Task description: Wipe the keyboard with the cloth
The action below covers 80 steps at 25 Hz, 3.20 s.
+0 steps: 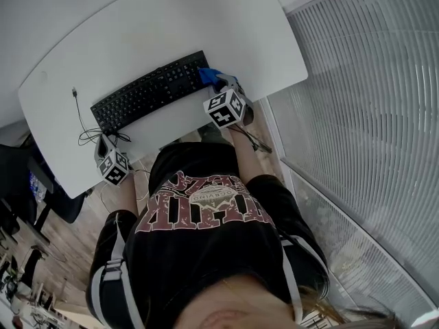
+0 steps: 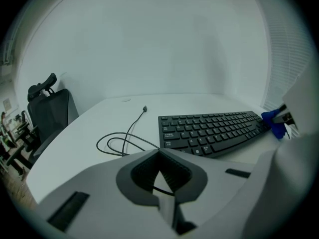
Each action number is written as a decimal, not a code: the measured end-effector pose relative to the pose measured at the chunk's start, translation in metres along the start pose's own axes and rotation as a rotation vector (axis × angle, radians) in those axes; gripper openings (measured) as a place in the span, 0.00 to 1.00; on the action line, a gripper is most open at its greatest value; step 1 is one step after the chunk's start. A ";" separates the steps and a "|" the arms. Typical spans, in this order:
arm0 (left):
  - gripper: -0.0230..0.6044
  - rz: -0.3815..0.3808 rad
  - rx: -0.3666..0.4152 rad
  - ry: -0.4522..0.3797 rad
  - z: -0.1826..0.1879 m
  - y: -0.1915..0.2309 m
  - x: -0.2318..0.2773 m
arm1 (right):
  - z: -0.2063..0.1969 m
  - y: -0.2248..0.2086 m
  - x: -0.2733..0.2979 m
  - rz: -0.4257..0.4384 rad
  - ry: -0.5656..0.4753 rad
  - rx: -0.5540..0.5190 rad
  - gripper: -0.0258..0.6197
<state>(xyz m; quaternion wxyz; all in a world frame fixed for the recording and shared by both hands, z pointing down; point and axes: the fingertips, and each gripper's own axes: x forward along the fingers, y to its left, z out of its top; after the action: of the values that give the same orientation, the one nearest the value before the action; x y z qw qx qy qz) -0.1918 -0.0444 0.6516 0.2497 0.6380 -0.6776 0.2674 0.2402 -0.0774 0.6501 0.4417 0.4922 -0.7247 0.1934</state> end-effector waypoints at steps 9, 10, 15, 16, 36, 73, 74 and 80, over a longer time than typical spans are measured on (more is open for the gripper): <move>0.08 0.015 0.026 -0.003 0.003 0.000 0.001 | 0.028 0.013 0.008 0.034 -0.043 -0.056 0.14; 0.08 0.016 0.033 -0.006 0.005 -0.001 0.000 | 0.031 0.015 0.009 0.039 -0.045 -0.060 0.14; 0.08 0.013 0.025 -0.030 0.017 0.000 -0.002 | 0.050 0.029 0.011 0.066 -0.068 -0.080 0.14; 0.08 0.017 0.019 -0.040 0.021 0.000 -0.004 | 0.054 0.032 0.011 0.073 -0.076 -0.081 0.14; 0.08 -0.111 0.046 -0.157 0.085 -0.044 -0.001 | 0.156 0.127 0.013 0.308 -0.277 -0.126 0.14; 0.08 -0.418 0.100 -0.549 0.277 -0.186 -0.085 | 0.300 0.083 -0.134 0.288 -0.813 -0.030 0.14; 0.08 -0.421 0.098 -0.558 0.280 -0.186 -0.087 | 0.303 0.082 -0.138 0.286 -0.823 -0.031 0.14; 0.08 -0.435 0.092 -0.620 0.300 -0.186 -0.104 | 0.323 0.080 -0.159 0.268 -0.884 -0.048 0.14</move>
<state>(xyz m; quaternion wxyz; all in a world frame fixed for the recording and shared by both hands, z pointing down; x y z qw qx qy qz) 0.0014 -0.1808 0.3696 0.0551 0.8280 -0.5570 0.0325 0.0436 -0.1867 0.3575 0.0730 0.4189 -0.9051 0.0036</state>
